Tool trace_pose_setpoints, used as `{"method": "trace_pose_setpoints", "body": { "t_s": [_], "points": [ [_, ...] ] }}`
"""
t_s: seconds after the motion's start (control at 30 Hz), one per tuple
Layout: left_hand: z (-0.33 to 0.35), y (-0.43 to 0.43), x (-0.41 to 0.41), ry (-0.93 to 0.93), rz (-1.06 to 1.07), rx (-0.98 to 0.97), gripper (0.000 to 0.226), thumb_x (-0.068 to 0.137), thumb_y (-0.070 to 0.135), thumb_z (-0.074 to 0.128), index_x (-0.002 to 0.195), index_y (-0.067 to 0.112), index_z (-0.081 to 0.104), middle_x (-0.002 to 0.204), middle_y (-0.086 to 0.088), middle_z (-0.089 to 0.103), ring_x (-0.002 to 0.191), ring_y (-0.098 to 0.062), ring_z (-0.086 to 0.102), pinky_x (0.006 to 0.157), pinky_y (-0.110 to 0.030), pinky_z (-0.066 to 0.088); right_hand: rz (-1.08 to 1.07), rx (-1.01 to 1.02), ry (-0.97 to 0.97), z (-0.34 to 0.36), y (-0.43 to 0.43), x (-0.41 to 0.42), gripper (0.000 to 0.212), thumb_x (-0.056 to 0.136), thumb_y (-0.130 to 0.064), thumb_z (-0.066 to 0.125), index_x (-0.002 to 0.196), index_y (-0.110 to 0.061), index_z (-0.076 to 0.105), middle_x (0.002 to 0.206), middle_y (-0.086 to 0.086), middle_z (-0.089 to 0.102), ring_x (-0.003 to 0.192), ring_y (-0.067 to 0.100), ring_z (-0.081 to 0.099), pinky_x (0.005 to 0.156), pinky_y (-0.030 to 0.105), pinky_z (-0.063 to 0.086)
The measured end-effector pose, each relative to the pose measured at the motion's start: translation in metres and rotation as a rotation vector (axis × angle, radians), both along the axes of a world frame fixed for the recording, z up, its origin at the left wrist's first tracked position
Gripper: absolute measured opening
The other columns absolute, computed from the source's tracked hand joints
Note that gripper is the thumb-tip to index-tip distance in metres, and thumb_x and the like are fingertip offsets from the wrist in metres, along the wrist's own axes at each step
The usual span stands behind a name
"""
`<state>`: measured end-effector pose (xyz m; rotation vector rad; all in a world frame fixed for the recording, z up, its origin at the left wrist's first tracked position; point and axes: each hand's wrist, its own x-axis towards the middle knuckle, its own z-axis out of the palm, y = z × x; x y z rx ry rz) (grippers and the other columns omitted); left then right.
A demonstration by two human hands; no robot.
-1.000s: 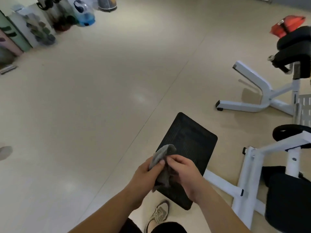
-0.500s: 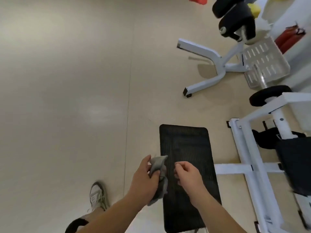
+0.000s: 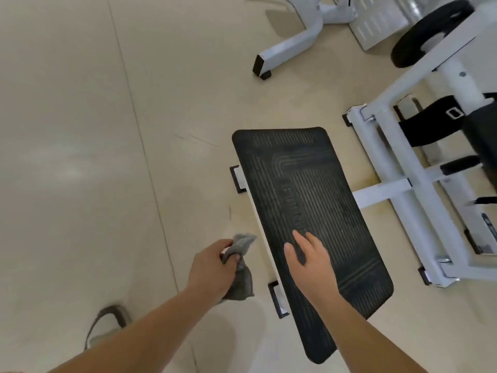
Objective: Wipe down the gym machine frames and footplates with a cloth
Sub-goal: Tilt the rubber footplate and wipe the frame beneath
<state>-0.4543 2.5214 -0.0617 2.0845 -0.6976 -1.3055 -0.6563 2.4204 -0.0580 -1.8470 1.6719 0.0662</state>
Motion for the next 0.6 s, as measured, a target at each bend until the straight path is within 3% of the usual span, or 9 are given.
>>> {"method": "trace_pose_setpoints", "body": {
  "t_s": [0.13,0.3,0.43,0.53,0.6],
  "points": [
    [-0.123,-0.02,-0.037,0.015,-0.045,-0.081,0.023,0.097,0.028,0.062,0.117,0.039,0.068,0.096,0.012,0.071,0.087,-0.007,0.064,0.07,-0.016,0.042,0.092,-0.16,0.045,-0.088,0.017,-0.03,0.057,0.097,-0.071,0.037,0.145,-0.044,0.051,0.152,-0.014,0.041,0.141,0.014,0.036,0.111,0.041,0.043],
    [-0.23,-0.051,-0.092,0.135,0.04,-0.223,0.025,0.098,0.02,0.06,0.117,0.032,0.07,0.101,0.01,0.069,0.099,-0.018,0.065,0.083,-0.026,0.047,0.177,-0.526,0.077,-0.143,0.034,-0.048,0.054,0.096,-0.061,0.05,0.146,-0.043,0.052,0.144,-0.012,0.05,0.128,0.015,0.045,0.106,0.04,0.043],
    [-0.268,-0.048,-0.127,0.255,0.222,-0.283,0.031,0.1,0.017,0.056,0.126,0.03,0.068,0.108,0.012,0.068,0.106,-0.016,0.066,0.09,-0.026,0.048,0.127,-0.598,0.018,-0.147,0.025,-0.041,0.044,0.099,-0.056,0.048,0.137,-0.039,0.06,0.125,-0.017,0.057,0.111,0.011,0.049,0.097,0.041,0.049],
    [-0.276,-0.04,-0.151,0.36,0.303,-0.356,0.042,0.104,0.019,0.053,0.143,0.032,0.058,0.128,0.009,0.067,0.116,-0.011,0.062,0.104,-0.028,0.049,0.102,-0.603,0.016,-0.154,0.027,-0.042,0.051,0.101,-0.053,0.044,0.147,-0.034,0.05,0.131,-0.013,0.052,0.118,0.012,0.047,0.105,0.034,0.04],
    [-0.279,-0.037,-0.171,0.467,0.3,-0.324,0.048,0.107,0.029,0.048,0.155,0.037,0.041,0.139,0.005,0.06,0.121,-0.013,0.059,0.106,-0.03,0.048,-0.005,-0.556,-0.008,-0.158,0.026,-0.042,0.053,0.1,-0.055,0.041,0.148,-0.034,0.049,0.135,-0.011,0.045,0.125,0.012,0.044,0.108,0.036,0.04]
  ]
}}
